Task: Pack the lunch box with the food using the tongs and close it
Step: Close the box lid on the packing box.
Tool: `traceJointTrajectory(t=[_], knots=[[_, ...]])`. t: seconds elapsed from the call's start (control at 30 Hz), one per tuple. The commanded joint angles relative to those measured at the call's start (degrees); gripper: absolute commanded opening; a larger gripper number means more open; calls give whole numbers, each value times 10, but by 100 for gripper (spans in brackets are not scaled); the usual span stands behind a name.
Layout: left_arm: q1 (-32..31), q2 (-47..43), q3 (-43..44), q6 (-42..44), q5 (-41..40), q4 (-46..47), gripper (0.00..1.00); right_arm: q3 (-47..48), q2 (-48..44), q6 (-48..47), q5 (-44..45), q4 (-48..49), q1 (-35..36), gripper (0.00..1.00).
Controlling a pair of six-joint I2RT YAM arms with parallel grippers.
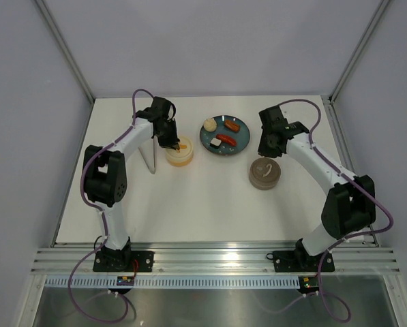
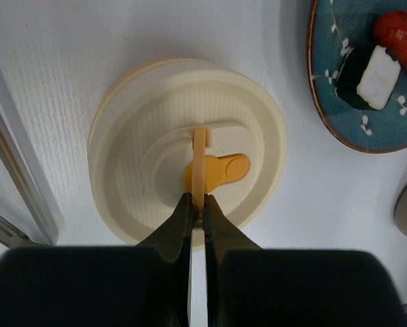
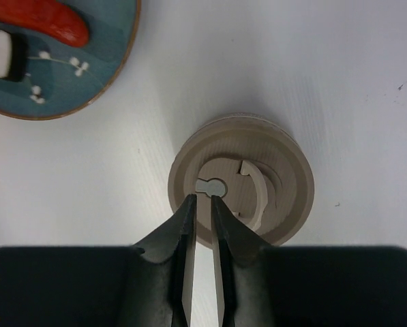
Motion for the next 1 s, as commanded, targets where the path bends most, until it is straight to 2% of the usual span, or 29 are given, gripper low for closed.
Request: traceJointTrajectory(t=[0.0,0.43,0.97], knots=[[4,-10,-14,7,-6,8,0,20,-76,2,15,-5,-3,22],[5,-12,-27,9,-21,14,0,-73,-145,24,36,-9,-3,22],[33,-55,-59,-35,87,61,0,-77,-166,26,37,-19,-3,21]])
